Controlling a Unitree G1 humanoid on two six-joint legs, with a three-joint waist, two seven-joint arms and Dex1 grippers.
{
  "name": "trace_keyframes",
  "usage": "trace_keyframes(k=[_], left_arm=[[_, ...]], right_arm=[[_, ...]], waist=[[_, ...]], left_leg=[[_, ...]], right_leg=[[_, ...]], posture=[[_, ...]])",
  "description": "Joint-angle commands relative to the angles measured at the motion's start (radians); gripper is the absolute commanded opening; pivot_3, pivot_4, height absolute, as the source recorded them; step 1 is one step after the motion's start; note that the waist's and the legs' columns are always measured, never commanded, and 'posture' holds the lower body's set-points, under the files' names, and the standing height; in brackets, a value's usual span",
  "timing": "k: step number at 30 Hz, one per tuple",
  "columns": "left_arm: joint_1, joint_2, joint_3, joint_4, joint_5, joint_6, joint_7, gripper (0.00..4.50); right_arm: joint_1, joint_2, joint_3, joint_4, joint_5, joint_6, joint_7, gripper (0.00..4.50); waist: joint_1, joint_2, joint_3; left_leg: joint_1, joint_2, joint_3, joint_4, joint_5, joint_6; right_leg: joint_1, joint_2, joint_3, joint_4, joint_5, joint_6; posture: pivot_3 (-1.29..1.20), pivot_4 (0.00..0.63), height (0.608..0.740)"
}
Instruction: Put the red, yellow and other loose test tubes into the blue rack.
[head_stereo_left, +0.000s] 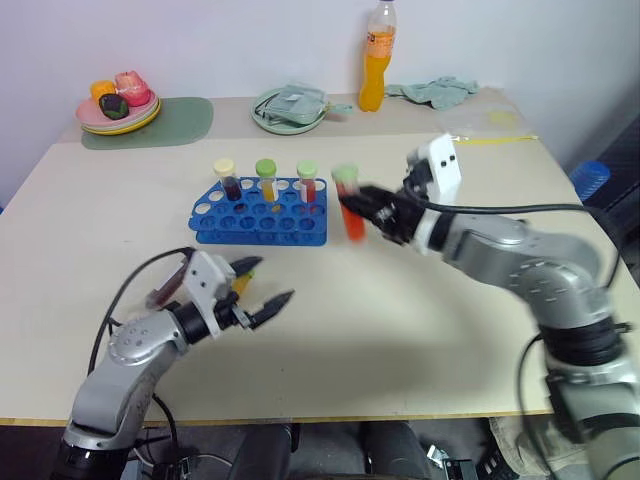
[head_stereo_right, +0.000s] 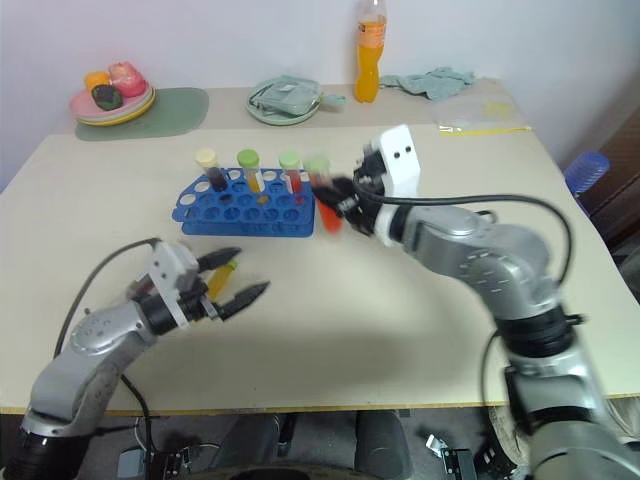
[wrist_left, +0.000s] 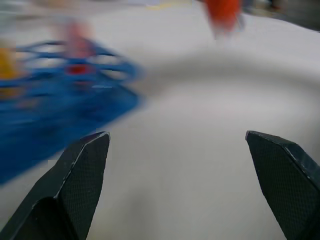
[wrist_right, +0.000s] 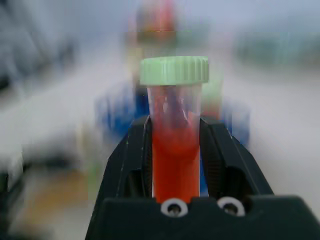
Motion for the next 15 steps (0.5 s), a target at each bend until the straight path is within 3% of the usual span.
trace_keyframes(k=[1, 7, 15], left_arm=[[-0.028, -0.003, 0.070, 0.011, -0.042, 0.033, 0.038, 4.50], [-0.025, 0.029, 0.100, 0.000, -0.043, 0.069, 0.041, 4.50], [0.001, 0.058, 0.110, -0.046, -0.069, 0.143, 0.052, 4.50]], right_arm=[[-0.001, 0.121, 0.114, 0.167, -0.334, -0.348, 0.071, 1.17], [-0.025, 0.330, 0.138, 0.433, -0.540, -0.592, 0.107, 1.17], [-0.005, 0.440, 0.100, 0.554, -0.627, -0.687, 0.154, 1.17]], waist=[[-0.002, 0.000, 0.000], [-0.020, 0.000, 0.000], [-0.021, 0.000, 0.000]], left_leg=[[0.000, 0.000, 0.000, 0.000, 0.000, -0.001], [0.000, 0.000, -0.004, 0.000, 0.005, -0.008], [0.001, 0.000, -0.005, -0.001, 0.005, -0.009]], right_leg=[[0.000, 0.000, 0.000, 0.001, 0.000, 0.000], [-0.002, 0.000, 0.002, 0.003, 0.000, -0.001], [-0.003, 0.001, 0.003, 0.004, 0.000, -0.001]], posture=[[0.00, 0.150, 0.740], [0.00, 0.150, 0.740], [0.00, 0.150, 0.740]])
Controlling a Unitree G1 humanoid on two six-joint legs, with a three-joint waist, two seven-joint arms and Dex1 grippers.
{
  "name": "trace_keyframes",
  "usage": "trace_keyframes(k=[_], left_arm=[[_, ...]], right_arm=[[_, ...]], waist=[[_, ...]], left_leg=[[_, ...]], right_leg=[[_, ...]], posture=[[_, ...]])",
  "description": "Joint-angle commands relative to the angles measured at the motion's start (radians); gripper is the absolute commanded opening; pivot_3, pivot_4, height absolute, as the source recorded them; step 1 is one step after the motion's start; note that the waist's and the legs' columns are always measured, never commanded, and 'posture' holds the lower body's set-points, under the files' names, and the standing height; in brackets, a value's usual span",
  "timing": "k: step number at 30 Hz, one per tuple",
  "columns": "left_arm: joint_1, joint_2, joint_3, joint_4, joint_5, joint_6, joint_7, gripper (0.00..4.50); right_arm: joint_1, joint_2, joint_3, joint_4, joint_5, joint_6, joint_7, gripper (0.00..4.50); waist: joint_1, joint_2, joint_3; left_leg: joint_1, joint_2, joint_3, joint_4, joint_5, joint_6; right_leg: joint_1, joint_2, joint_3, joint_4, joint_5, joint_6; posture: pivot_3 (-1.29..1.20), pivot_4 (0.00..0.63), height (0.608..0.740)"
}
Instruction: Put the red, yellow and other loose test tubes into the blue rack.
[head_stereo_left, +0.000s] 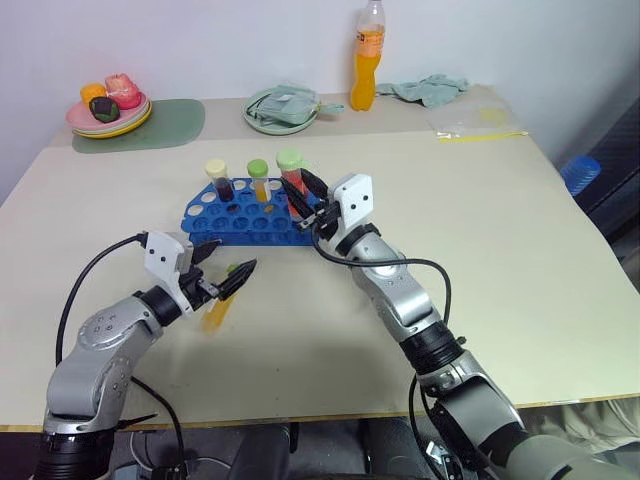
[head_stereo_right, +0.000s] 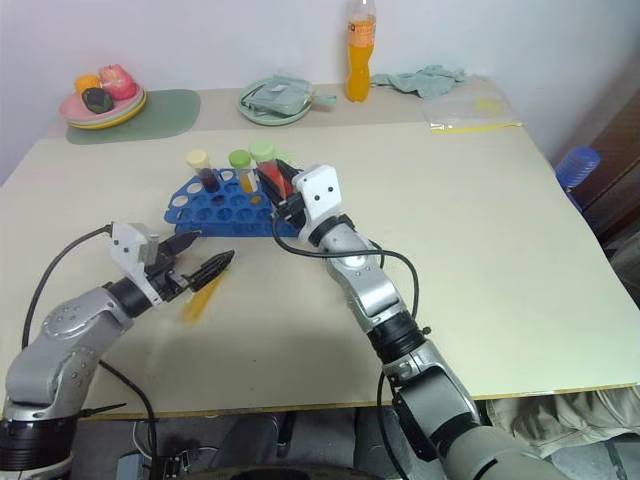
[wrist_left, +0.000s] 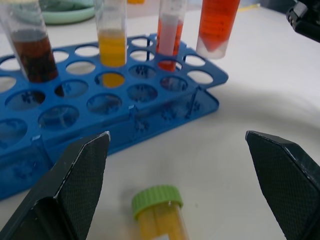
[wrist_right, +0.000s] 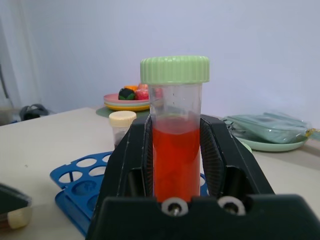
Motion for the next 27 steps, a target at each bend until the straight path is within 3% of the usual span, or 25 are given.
trace_keyframes(k=[1, 27], left_arm=[[0.005, 0.014, 0.019, -0.052, -0.023, 0.026, 0.008, 4.50], [0.032, 0.012, -0.003, -0.024, 0.008, -0.009, -0.024, 4.50]], right_arm=[[-0.005, 0.036, -0.027, 0.007, -0.033, -0.050, 0.016, 1.17], [-0.004, 0.117, -0.114, 0.136, -0.106, -0.054, 0.054, 1.17]], waist=[[0.000, 0.000, 0.000], [-0.001, 0.001, 0.000]], left_leg=[[0.000, 0.000, 0.000, 0.000, 0.000, 0.000], [0.003, 0.000, 0.003, -0.002, 0.000, 0.000]], right_leg=[[0.000, 0.000, 0.000, 0.000, 0.000, 0.000], [0.000, 0.001, 0.005, 0.001, 0.000, 0.000]], posture=[[0.00, 0.150, 0.740], [0.00, 0.150, 0.740]])
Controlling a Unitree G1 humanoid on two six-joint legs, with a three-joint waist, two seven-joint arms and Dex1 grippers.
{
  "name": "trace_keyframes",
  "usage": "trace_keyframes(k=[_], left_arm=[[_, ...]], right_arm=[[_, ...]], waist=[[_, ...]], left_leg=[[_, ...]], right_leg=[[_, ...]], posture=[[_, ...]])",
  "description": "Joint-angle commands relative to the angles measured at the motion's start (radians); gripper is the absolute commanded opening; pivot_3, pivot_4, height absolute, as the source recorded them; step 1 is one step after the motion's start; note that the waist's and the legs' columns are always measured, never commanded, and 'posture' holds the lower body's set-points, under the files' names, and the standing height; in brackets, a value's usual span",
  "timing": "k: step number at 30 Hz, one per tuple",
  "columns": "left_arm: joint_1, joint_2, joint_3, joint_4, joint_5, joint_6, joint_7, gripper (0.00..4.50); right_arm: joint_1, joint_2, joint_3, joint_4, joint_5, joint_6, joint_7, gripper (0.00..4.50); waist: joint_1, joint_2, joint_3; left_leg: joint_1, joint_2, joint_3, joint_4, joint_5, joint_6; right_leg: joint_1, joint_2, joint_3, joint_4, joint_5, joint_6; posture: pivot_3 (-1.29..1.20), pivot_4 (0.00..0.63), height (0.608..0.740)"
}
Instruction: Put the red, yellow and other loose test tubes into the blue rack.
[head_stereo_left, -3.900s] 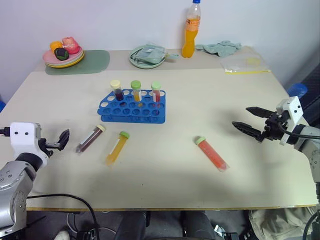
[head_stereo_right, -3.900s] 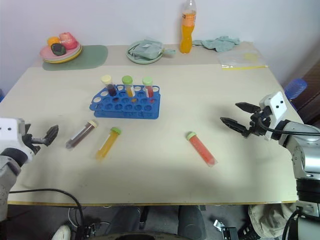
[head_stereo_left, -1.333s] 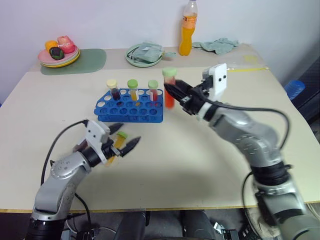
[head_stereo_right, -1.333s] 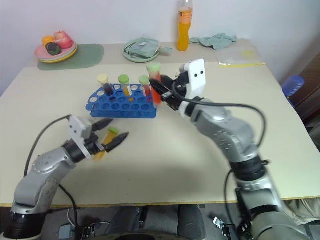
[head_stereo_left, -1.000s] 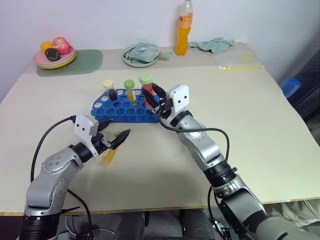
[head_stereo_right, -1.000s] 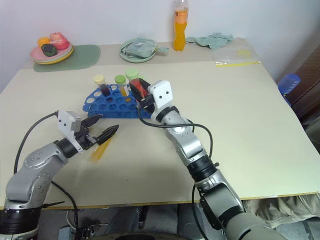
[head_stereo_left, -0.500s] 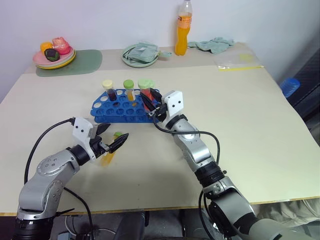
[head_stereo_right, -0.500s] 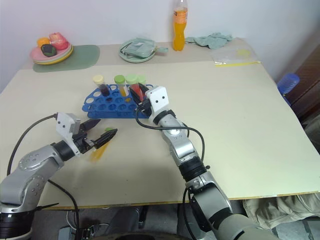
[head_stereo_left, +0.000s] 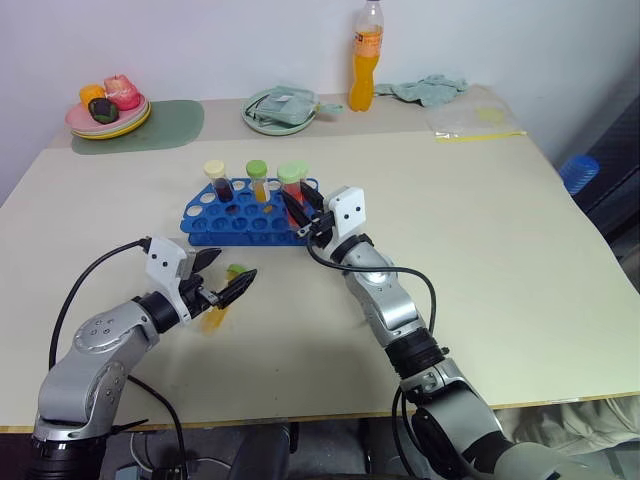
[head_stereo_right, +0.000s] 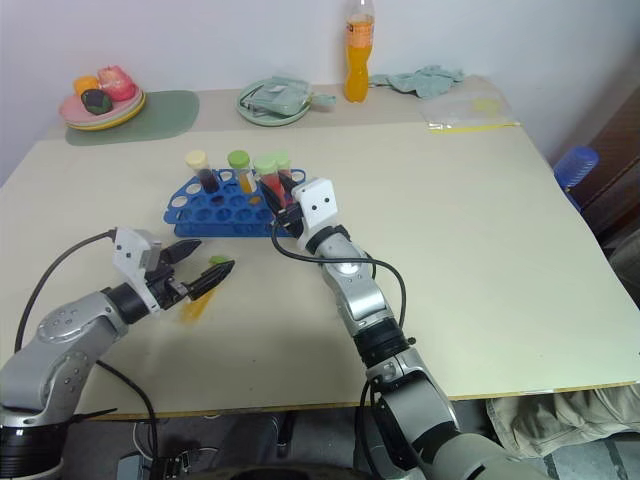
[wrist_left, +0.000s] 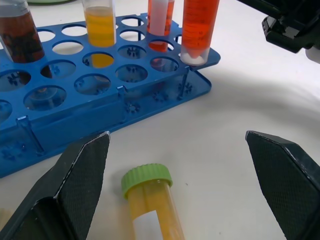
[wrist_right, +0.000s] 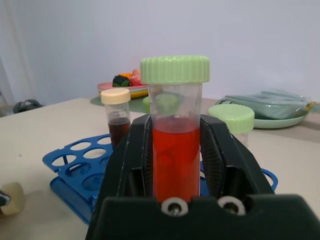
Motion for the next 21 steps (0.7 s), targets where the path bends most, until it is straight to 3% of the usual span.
trace_keyframes(k=[1, 11, 14, 17, 21], left_arm=[[0.010, -0.003, 0.001, -0.012, 0.007, -0.031, -0.009, 4.50], [0.008, -0.017, -0.015, -0.018, 0.020, -0.037, -0.005, 4.50], [-0.009, -0.017, -0.019, -0.037, 0.012, -0.008, 0.014, 4.50], [-0.050, 0.001, -0.006, -0.083, -0.014, 0.058, 0.047, 4.50], [-0.143, 0.077, -0.015, -0.130, 0.003, 0.207, 0.117, 4.50]], right_arm=[[-0.028, 0.024, -0.013, 0.024, -0.014, -0.019, -0.004, 1.17], [-0.038, 0.036, -0.028, 0.060, -0.018, -0.034, 0.020, 1.17], [-0.015, 0.029, -0.032, 0.002, 0.006, -0.035, 0.065, 2.29], [0.002, 0.011, -0.047, -0.090, -0.012, -0.041, 0.043, 3.71], [0.032, -0.043, -0.070, -0.221, 0.018, 0.028, 0.071, 3.71]], waist=[[0.000, 0.000, 0.000], [0.000, 0.000, 0.000], [0.000, 0.000, 0.000], [0.002, 0.000, 0.000], [0.002, 0.000, 0.000]], left_leg=[[0.001, 0.000, 0.001, 0.000, 0.000, 0.000], [0.002, 0.001, 0.003, -0.001, 0.000, 0.000], [0.002, 0.001, 0.003, -0.001, -0.001, 0.001], [0.002, 0.001, 0.003, 0.000, -0.001, 0.002], [0.002, 0.001, 0.003, 0.000, -0.002, 0.003]], right_leg=[[0.000, 0.000, 0.001, 0.000, 0.000, 0.000], [0.000, 0.001, 0.004, 0.000, 0.000, 0.000], [0.000, 0.002, 0.005, 0.000, 0.000, 0.000], [-0.001, 0.002, 0.005, 0.001, 0.000, 0.000], [0.000, 0.002, 0.005, 0.001, 0.000, 0.000]], posture=[[0.00, 0.150, 0.740], [0.00, 0.150, 0.740], [0.00, 0.150, 0.740], [0.00, 0.150, 0.740], [0.00, 0.150, 0.740]])
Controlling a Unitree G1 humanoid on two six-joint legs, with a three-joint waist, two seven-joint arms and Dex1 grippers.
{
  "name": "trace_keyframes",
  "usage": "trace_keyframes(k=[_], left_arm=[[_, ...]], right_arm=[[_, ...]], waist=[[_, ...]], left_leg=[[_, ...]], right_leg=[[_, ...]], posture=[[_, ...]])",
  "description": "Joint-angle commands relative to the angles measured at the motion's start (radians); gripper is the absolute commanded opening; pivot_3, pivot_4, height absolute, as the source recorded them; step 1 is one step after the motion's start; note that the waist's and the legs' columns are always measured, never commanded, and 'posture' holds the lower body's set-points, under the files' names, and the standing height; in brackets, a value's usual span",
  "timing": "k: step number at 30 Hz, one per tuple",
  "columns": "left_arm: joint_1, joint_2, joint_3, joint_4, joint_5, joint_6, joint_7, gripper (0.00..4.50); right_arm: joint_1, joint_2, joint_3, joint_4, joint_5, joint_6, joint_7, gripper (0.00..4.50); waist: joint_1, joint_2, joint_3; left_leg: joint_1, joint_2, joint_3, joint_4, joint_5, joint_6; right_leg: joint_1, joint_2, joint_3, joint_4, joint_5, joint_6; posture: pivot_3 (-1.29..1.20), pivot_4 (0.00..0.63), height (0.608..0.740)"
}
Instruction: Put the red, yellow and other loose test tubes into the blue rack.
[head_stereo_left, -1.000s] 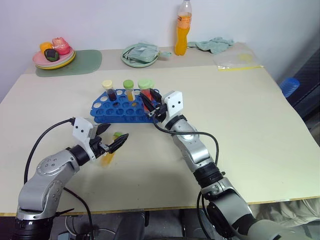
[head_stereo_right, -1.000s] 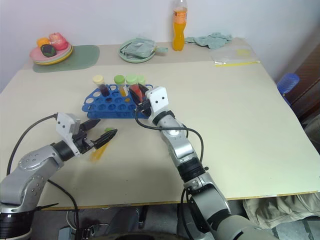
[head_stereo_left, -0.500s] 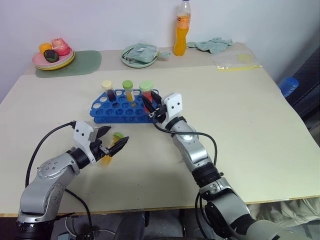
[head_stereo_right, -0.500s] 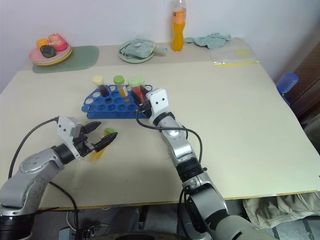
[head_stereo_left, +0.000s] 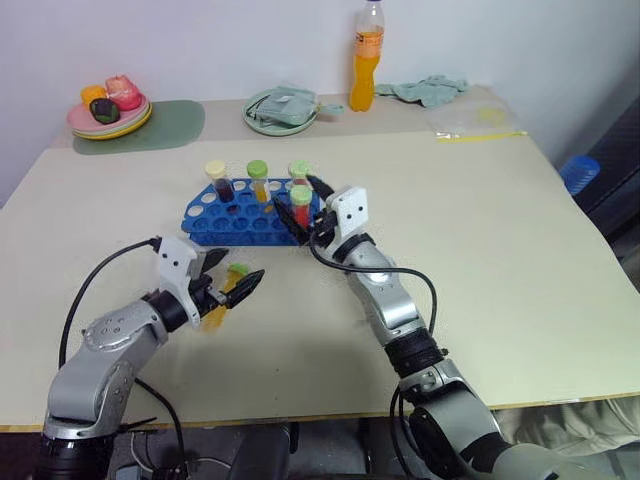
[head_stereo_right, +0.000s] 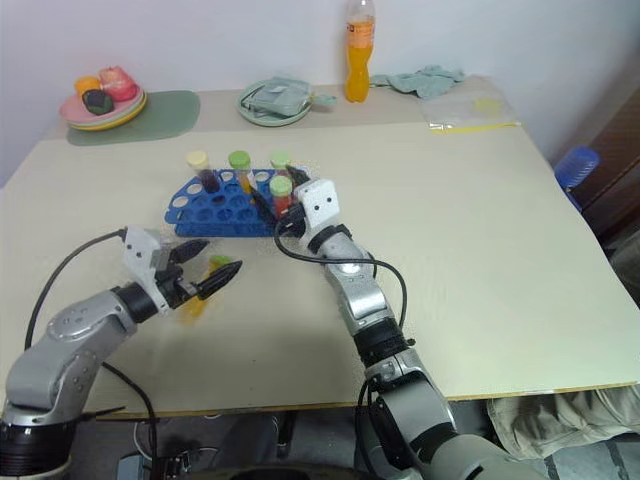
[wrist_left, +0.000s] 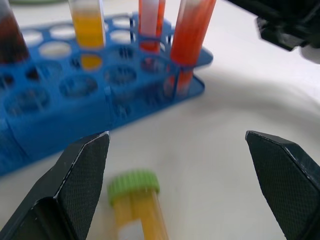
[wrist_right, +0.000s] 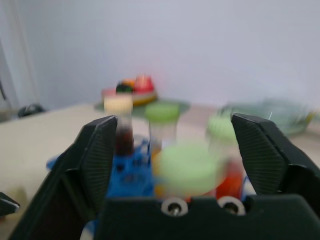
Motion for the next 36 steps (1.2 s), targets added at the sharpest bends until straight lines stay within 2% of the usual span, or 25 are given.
trace_keyframes(k=[1, 6, 9, 11, 13, 16, 23, 29, 35, 36], left_arm=[[-0.084, 0.073, 0.013, -0.068, 0.007, 0.143, 0.070, 4.50], [-0.228, 0.166, 0.019, -0.104, -0.049, 0.509, 0.165, 4.50], [-0.376, 0.139, 0.029, -0.063, -0.067, 0.802, 0.231, 4.50], [-0.460, 0.167, -0.016, -0.010, -0.103, 0.933, 0.254, 4.50], [-0.504, 0.239, -0.100, 0.031, -0.181, 0.950, 0.268, 4.50], [-0.552, 0.288, -0.168, 0.105, -0.310, 0.950, 0.336, 4.50], [-0.611, 0.302, -0.292, 0.226, -0.635, 0.950, 0.635, 4.50], [-0.616, 0.320, -0.330, 0.272, -0.823, 0.950, 0.844, 4.50], [-0.619, 0.317, -0.346, 0.310, -0.951, 0.950, 1.010, 4.50], [-0.619, 0.317, -0.346, 0.316, -0.969, 0.950, 1.028, 3.97]], right_arm=[[0.023, -0.048, -0.039, -0.149, 0.038, 0.054, 0.029, 3.71], [0.073, -0.180, -0.070, -0.298, 0.084, 0.152, 0.116, 3.71], [0.107, -0.278, -0.072, -0.381, 0.139, 0.226, 0.222, 3.71], [0.129, -0.336, -0.068, -0.428, 0.161, 0.260, 0.282, 3.71], [0.153, -0.383, -0.066, -0.472, 0.182, 0.294, 0.332, 3.71], [0.174, -0.422, -0.057, -0.516, 0.204, 0.333, 0.373, 3.71], [0.256, -0.530, 0.006, -0.646, 0.275, 0.462, 0.516, 3.71], [0.272, -0.537, 0.016, -0.663, 0.270, 0.480, 0.522, 3.71], [0.271, -0.527, 0.034, -0.651, 0.256, 0.468, 0.522, 3.71], [0.269, -0.526, 0.037, -0.649, 0.255, 0.467, 0.523, 3.75]], waist=[[-0.001, 0.000, 0.000], [-0.002, 0.000, 0.000], [-0.002, 0.000, 0.000], [-0.001, -0.001, 0.000], [-0.004, -0.001, 0.000], [-0.004, -0.001, 0.000], [0.002, -0.002, 0.001], [0.001, -0.002, 0.001], [0.004, -0.002, 0.001], [0.004, -0.002, 0.001]], left_leg=[[0.000, 0.000, 0.000, 0.000, 0.000, 0.000], [0.000, 0.000, 0.001, 0.000, 0.000, 0.001], [0.001, 0.001, 0.002, 0.000, 0.000, 0.001], [0.001, 0.001, 0.002, 0.000, 0.000, 0.001], [0.001, 0.001, 0.002, 0.001, -0.001, 0.001], [0.002, 0.001, 0.003, 0.000, -0.001, 0.001], [0.001, 0.001, 0.003, 0.001, -0.001, 0.001], [0.001, 0.001, 0.003, 0.001, -0.001, 0.001], [0.001, 0.001, 0.003, 0.002, -0.001, 0.001], [0.001, 0.001, 0.004, 0.002, -0.001, 0.001]], right_leg=[[0.000, 0.000, 0.000, 0.000, 0.000, 0.000], [0.000, 0.001, 0.001, 0.000, 0.000, 0.000], [-0.001, 0.002, 0.002, 0.001, 0.000, 0.000], [0.000, 0.002, 0.001, 0.001, 0.000, 0.000], [0.000, 0.002, 0.002, 0.001, 0.000, 0.000], [0.000, 0.002, 0.003, 0.001, 0.000, 0.000], [0.001, 0.001, 0.004, 0.001, 0.000, 0.000], [0.000, 0.001, 0.004, 0.001, 0.000, 0.000], [0.000, 0.001, 0.004, 0.001, 0.000, 0.000], [0.000, 0.001, 0.005, 0.001, 0.000, 0.000]], posture=[[0.00, 0.150, 0.740], [0.00, 0.150, 0.740], [0.00, 0.150, 0.740], [0.00, 0.150, 0.740], [0.00, 0.150, 0.740], [0.00, 0.150, 0.740], [0.00, 0.150, 0.740], [0.00, 0.150, 0.740], [0.00, 0.150, 0.740], [0.00, 0.150, 0.740]])
